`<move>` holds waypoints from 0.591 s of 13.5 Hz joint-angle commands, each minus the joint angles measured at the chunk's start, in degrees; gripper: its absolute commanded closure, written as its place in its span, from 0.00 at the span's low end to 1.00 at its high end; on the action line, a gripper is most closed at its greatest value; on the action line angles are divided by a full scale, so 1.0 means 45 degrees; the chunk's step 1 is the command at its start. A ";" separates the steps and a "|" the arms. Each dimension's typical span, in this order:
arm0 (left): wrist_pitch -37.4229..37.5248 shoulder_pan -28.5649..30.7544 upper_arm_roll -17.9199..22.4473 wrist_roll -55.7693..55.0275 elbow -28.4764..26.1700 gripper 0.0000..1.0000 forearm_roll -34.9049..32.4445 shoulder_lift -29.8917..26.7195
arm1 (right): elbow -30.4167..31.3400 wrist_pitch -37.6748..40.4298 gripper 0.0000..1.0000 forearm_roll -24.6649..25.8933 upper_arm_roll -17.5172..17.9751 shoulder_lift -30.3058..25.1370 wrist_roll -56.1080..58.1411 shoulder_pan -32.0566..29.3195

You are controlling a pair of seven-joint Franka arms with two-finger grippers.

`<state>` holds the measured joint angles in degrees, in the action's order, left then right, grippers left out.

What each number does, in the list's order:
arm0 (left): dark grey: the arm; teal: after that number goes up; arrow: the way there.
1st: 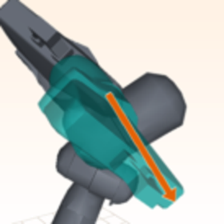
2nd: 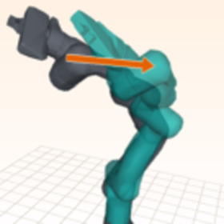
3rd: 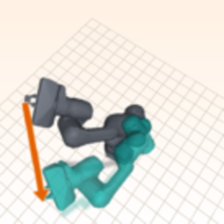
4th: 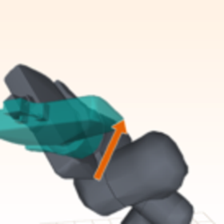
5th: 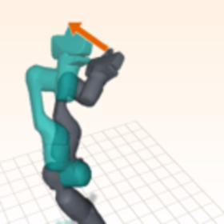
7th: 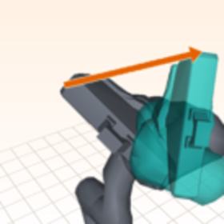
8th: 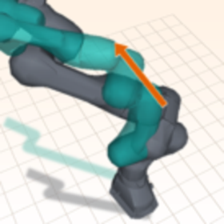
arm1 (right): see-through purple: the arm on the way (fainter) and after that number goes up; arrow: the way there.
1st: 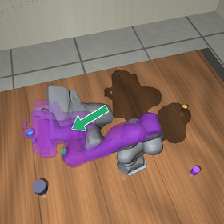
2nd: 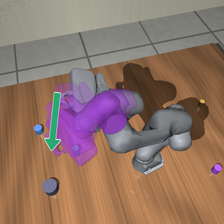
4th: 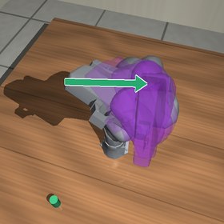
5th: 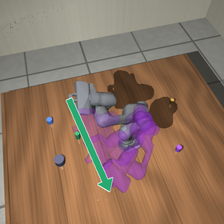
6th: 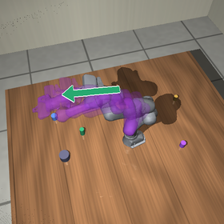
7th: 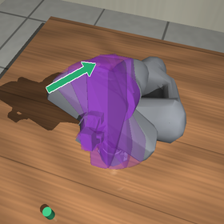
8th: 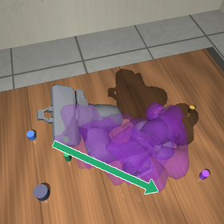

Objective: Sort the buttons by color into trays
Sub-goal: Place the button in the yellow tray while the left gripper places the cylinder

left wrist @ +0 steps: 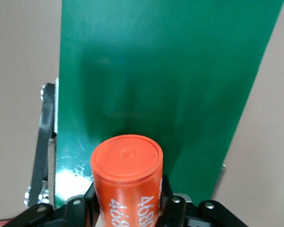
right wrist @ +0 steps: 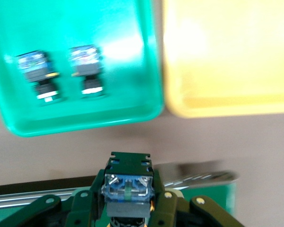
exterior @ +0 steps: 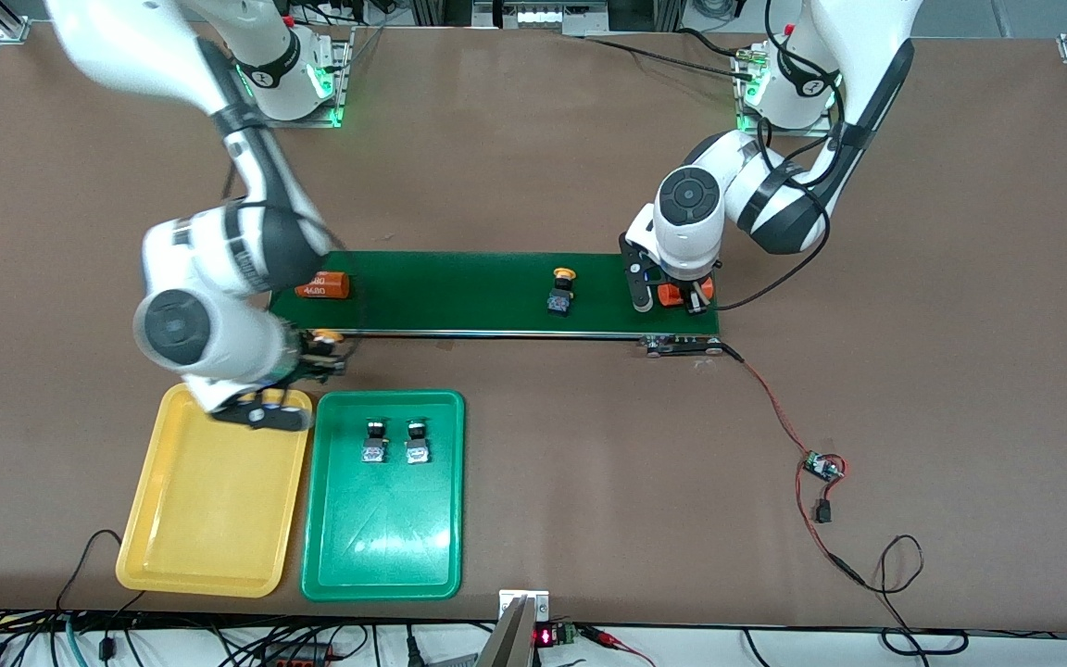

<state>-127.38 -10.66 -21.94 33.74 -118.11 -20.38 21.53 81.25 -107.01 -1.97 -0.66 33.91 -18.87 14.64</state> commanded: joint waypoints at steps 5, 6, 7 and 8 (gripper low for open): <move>0.0025 -0.0425 -0.0105 0.0333 0.0173 0.00 -0.0451 0.0100 | -0.0184 -0.1801 0.92 0.0455 -0.0206 0.0724 0.4012 -0.2332; 0.0046 -0.0425 -0.0260 0.0353 0.0154 0.00 -0.0451 -0.0192 | -0.0184 -0.2269 0.92 0.0729 -0.0283 0.0958 0.4403 -0.2586; 0.0181 -0.0406 -0.0281 0.0372 0.0153 0.00 -0.0431 -0.0582 | -0.0184 -0.2757 0.92 0.0867 -0.0381 0.1193 0.4929 -0.2820; 0.0531 -0.0348 -0.0281 0.0373 0.0192 0.00 -0.0296 -0.1011 | -0.0184 -0.3149 0.92 0.0888 -0.0420 0.1408 0.5283 -0.2939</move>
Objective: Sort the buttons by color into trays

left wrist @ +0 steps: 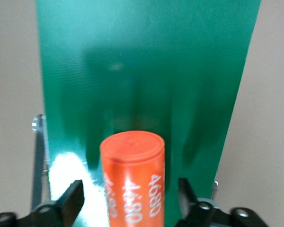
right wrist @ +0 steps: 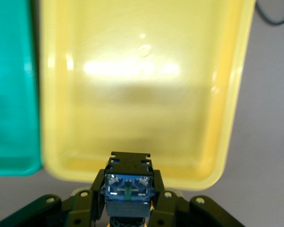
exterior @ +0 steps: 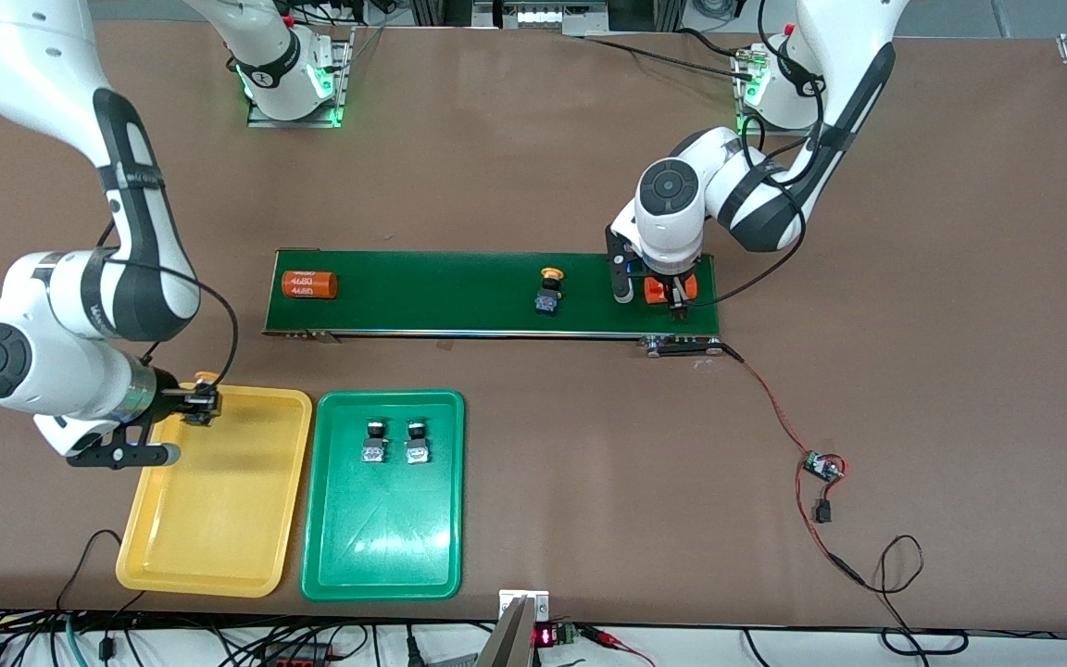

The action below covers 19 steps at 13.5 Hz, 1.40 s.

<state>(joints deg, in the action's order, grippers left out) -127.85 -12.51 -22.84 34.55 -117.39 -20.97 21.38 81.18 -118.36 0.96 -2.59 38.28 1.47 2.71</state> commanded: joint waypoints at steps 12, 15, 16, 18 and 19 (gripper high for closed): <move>0.1572 0.0866 0.3041 -0.2891 0.2588 0.00 0.3508 -0.2875 | 0.0045 -0.2602 0.32 0.0723 -0.0500 0.1298 0.1040 -0.0270; 0.2528 0.1700 0.3729 -0.4528 0.3270 0.00 0.3586 -0.3011 | 0.0046 -0.2721 0.20 0.0743 -0.0500 0.1298 0.1040 -0.0270; 0.3325 0.1957 0.3748 -0.5268 0.3757 0.00 0.4031 -0.2993 | 0.0104 -0.2702 0.20 0.0723 -0.0500 0.1279 0.1040 -0.0250; 0.4636 0.2193 0.3962 -0.6537 0.4171 0.00 0.4250 -0.2953 | 0.0143 -0.2507 0.16 0.0529 -0.0480 0.1104 0.0942 -0.0153; 0.4816 0.2194 0.4118 -0.7570 0.4191 0.00 0.4251 -0.3031 | 0.0182 -0.1965 0.14 0.0431 -0.0461 0.0871 0.0903 -0.0095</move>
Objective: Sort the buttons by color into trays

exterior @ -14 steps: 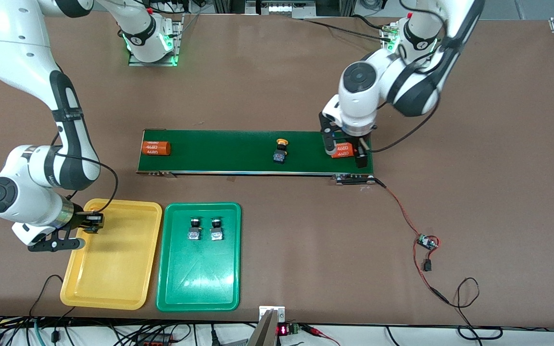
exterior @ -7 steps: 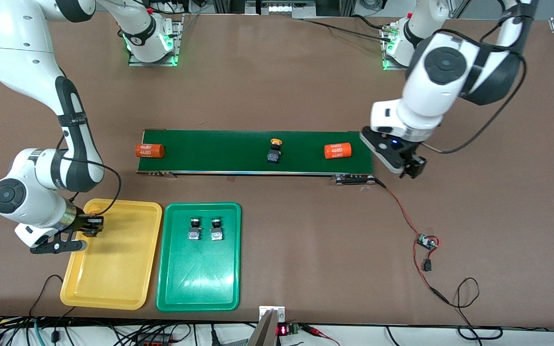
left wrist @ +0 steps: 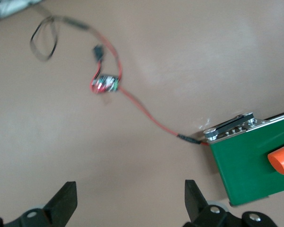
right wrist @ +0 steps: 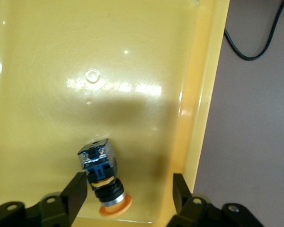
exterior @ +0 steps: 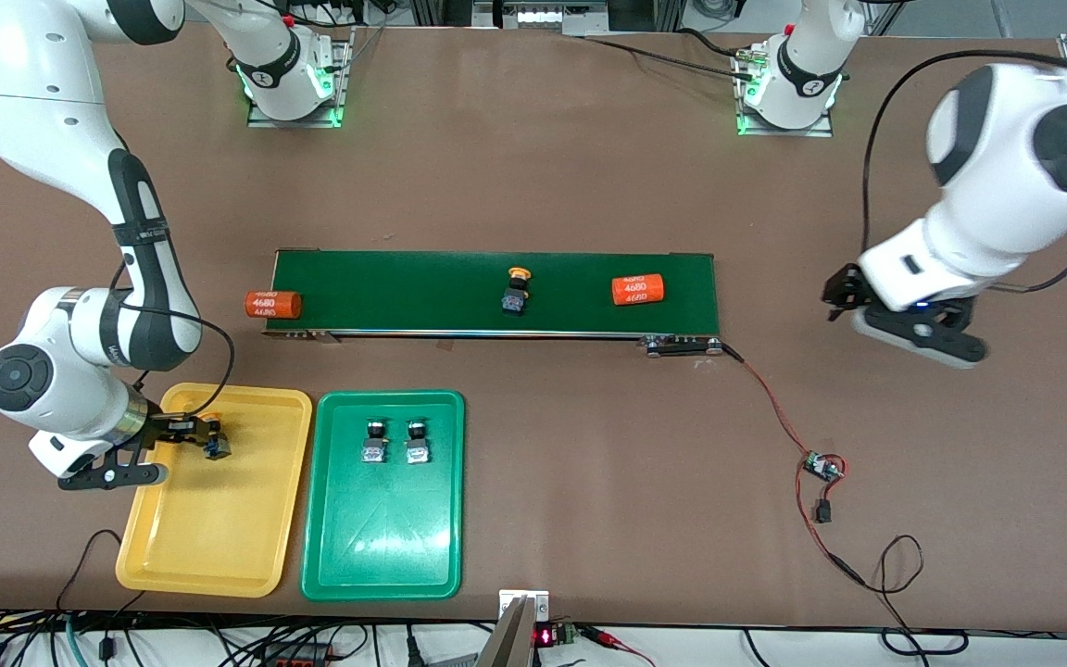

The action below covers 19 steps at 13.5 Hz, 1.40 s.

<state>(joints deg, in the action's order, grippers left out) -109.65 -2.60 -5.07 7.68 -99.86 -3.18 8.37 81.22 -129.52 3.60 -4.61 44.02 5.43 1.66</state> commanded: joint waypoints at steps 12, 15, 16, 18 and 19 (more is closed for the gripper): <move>0.3584 0.0578 0.1247 -0.2721 0.1861 0.00 0.0840 -0.1038 | 0.1208 0.4231 0.00 -0.4120 0.0768 -0.2730 -0.6125 0.3262; 0.2981 0.0598 0.0970 -0.2839 0.1546 0.00 0.1290 -0.1078 | 0.2005 0.3629 0.00 -0.3983 0.0790 -0.2672 -0.7124 0.4317; 0.2961 0.0617 0.0951 -0.2878 0.1430 0.00 0.1292 -0.1175 | 0.2512 0.3045 0.00 -0.3983 0.0790 -0.2672 -0.7337 0.4590; 0.2513 0.0695 0.0950 -0.2684 0.1351 0.00 0.1311 -0.1195 | 0.3003 0.2203 0.00 -0.3925 0.0809 -0.2652 -0.7671 0.5117; 0.2550 0.0695 0.0950 -0.2644 0.1331 0.00 0.1312 -0.1253 | 0.3044 0.2045 0.00 -0.3905 0.0809 -0.2633 -0.7672 0.5333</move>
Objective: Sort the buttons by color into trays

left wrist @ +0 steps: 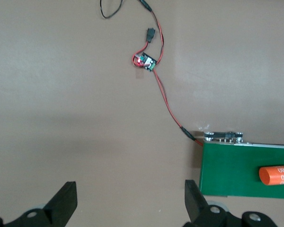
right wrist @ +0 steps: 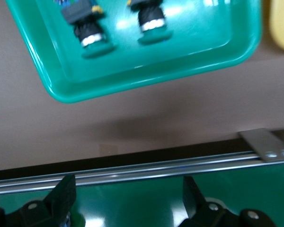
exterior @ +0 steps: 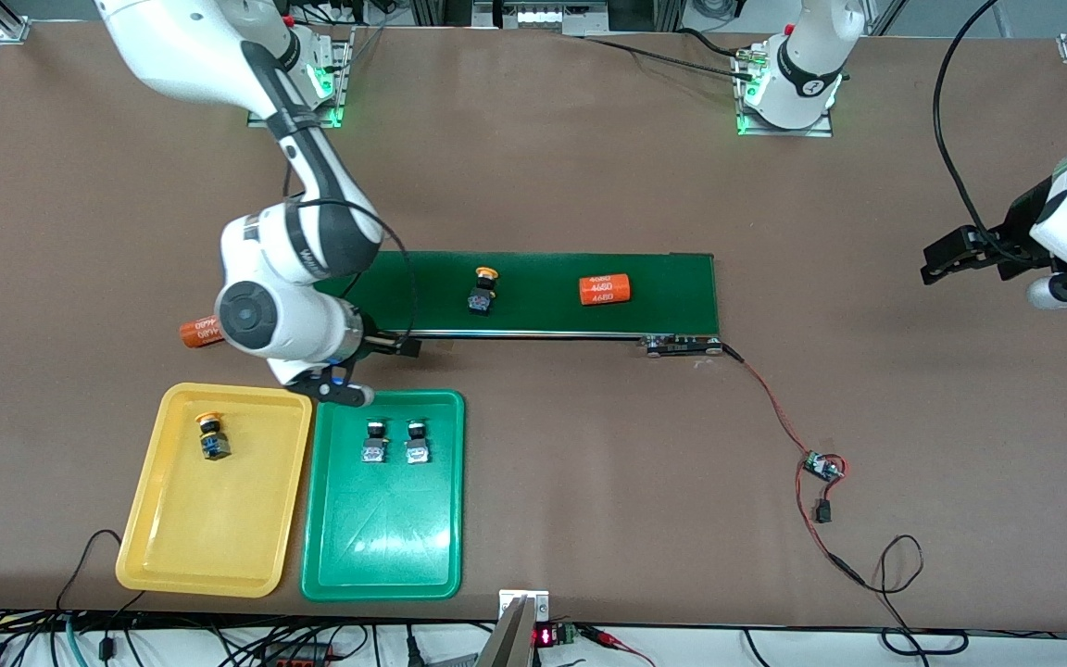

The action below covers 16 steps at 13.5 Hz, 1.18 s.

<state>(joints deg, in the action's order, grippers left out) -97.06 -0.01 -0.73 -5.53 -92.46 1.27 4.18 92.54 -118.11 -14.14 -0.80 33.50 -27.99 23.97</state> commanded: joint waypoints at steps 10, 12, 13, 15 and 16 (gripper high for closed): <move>-0.0893 0.0530 -0.0014 0.0603 0.0115 0.00 0.0362 -0.0694 | 0.2774 -0.3263 0.00 0.1970 0.0744 -0.1603 -0.3194 0.1040; -0.0796 0.0472 -0.0014 0.0682 0.0214 0.00 0.0246 -0.0655 | 0.3030 -0.3362 0.00 0.2650 0.0744 -0.1799 -0.3388 0.1118; -0.0679 0.0452 -0.0014 0.0643 0.0215 0.00 0.0167 -0.0654 | 0.3146 -0.3362 0.00 0.2963 0.0783 -0.1858 -0.3816 0.1215; 0.0448 0.0472 -0.0033 0.0662 0.0370 0.00 0.0147 -0.0693 | 0.3439 -0.3401 0.00 0.3627 0.0997 -0.1955 -0.4383 0.1274; 0.1170 0.0491 -0.0033 0.0662 0.0487 0.00 0.0127 -0.0694 | 0.3634 -0.3672 0.00 0.3727 0.1037 -0.1976 -0.4522 0.1274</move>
<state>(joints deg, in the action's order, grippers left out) -97.01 1.81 -0.69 -3.80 -92.06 1.31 1.19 105.41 -132.36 0.54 3.30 26.69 -45.56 29.34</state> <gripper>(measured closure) 0.000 0.000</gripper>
